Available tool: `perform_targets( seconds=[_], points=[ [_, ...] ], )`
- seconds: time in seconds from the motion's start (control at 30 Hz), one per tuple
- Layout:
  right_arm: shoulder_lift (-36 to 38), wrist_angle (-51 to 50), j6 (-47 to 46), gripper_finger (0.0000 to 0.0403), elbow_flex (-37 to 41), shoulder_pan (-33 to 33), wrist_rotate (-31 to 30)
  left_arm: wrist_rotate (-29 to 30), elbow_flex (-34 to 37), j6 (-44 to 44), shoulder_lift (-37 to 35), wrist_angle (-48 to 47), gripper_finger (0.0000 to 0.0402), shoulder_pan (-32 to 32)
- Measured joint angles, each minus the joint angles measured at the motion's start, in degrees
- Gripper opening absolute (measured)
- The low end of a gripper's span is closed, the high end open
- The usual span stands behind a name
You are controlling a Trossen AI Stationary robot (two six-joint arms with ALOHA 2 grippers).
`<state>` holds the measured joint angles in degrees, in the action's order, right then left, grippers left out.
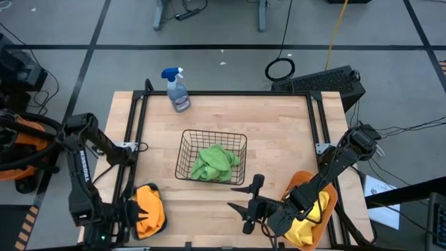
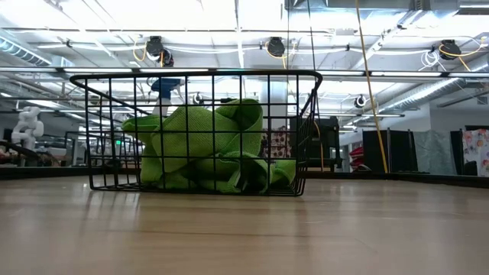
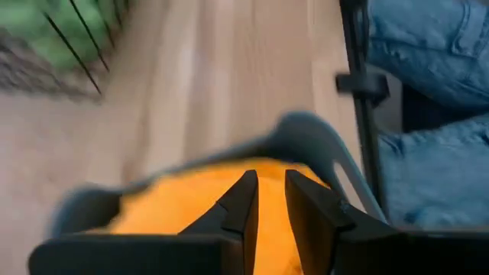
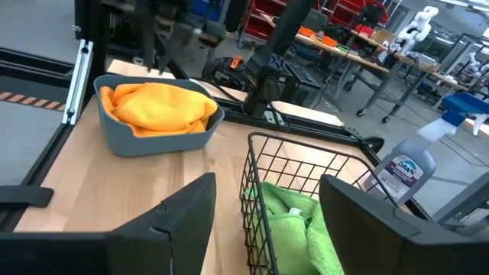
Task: Sort microfiber towel by color & place in baskets
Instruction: Return to Home Position
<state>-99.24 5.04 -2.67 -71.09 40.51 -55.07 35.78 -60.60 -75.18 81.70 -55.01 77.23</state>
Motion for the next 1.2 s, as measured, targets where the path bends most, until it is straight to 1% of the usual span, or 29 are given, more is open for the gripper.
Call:
perform_targets(
  seconds=[0.03,0.1,0.17,0.23,0.3,0.37,0.4,0.47,0.53,0.6,0.63,0.67,0.73,0.83,0.9,1.03,1.1,1.2],
  points=[
    [0.00,0.00,0.37,0.0226,0.00,0.00,0.00,1.96,-0.27,1.06,-0.23,-0.81,0.0075,0.00],
    [0.00,0.04,1.52,0.0225,0.00,-0.10,0.02,7.66,-0.46,4.69,-0.52,-1.52,0.0074,-0.35],
    [0.00,0.27,3.36,0.0219,0.00,-0.45,0.81,13.52,-0.48,10.13,-0.58,-1.40,0.0071,-1.21],
    [0.23,0.34,5.46,0.0206,0.00,-1.17,3.21,17.36,-0.48,16.51,-0.58,-0.79,0.0063,-2.94],
    [0.73,0.41,6.84,0.0186,0.00,-2.18,5.82,18.73,-0.48,23.56,-0.58,0.04,0.0050,-5.63],
    [1.44,0.34,8.55,0.0159,0.00,-3.16,7.93,18.88,-0.48,31.74,-0.67,2.44,0.0029,-8.91],
    [1.77,0.36,9.63,0.0143,0.00,-3.71,8.79,19.04,-0.48,36.23,-0.74,4.53,0.0016,-10.88],
    [2.70,-0.82,11.74,0.0110,0.00,-4.49,9.57,18.78,-0.48,46.35,-0.88,11.00,0.0006,-14.82],
    [3.94,-3.24,12.69,0.0075,0.00,-5.51,10.57,15.44,-0.19,58.35,-0.93,19.47,0.0008,-18.85],
    [5.63,-6.33,12.58,0.0041,0.18,-6.52,10.69,9.45,1.49,71.76,-1.13,28.11,0.0007,-22.77],
    [6.69,-6.99,12.36,0.0024,0.72,-7.16,11.18,6.26,2.38,77.13,-1.33,31.44,0.0006,-24.98],
    [7.89,-7.05,12.24,0.0013,1.74,-7.73,12.18,2.32,3.10,81.15,-1.70,34.80,0.0004,-27.33],
    [10.55,-6.26,11.41,0.0007,4.84,-8.74,15.00,-6.33,3.77,86.48,-2.80,40.05,0.0004,-32.60],
    [14.71,-4.95,8.26,0.0014,11.25,-9.95,18.48,-17.02,4.80,90.71,-4.42,43.71,0.0004,-40.07],
    [17.75,-2.23,6.85,0.0012,16.53,-10.49,19.22,-20.71,5.60,91.62,-5.65,44.61,0.0004,-44.26],
    [23.83,6.34,5.94,0.0002,27.11,-10.58,19.43,-21.98,9.64,92.41,-10.14,46.67,0.0004,-51.22],
    [26.60,10.62,5.91,0.0002,31.99,-10.54,19.42,-22.81,13.80,92.07,-13.13,50.65,0.0004,-53.74],
    [30.43,14.95,5.87,0.0003,38.12,-10.43,19.45,-23.85,20.87,92.02,-18.49,59.05,0.0004,-55.75]
  ],
)
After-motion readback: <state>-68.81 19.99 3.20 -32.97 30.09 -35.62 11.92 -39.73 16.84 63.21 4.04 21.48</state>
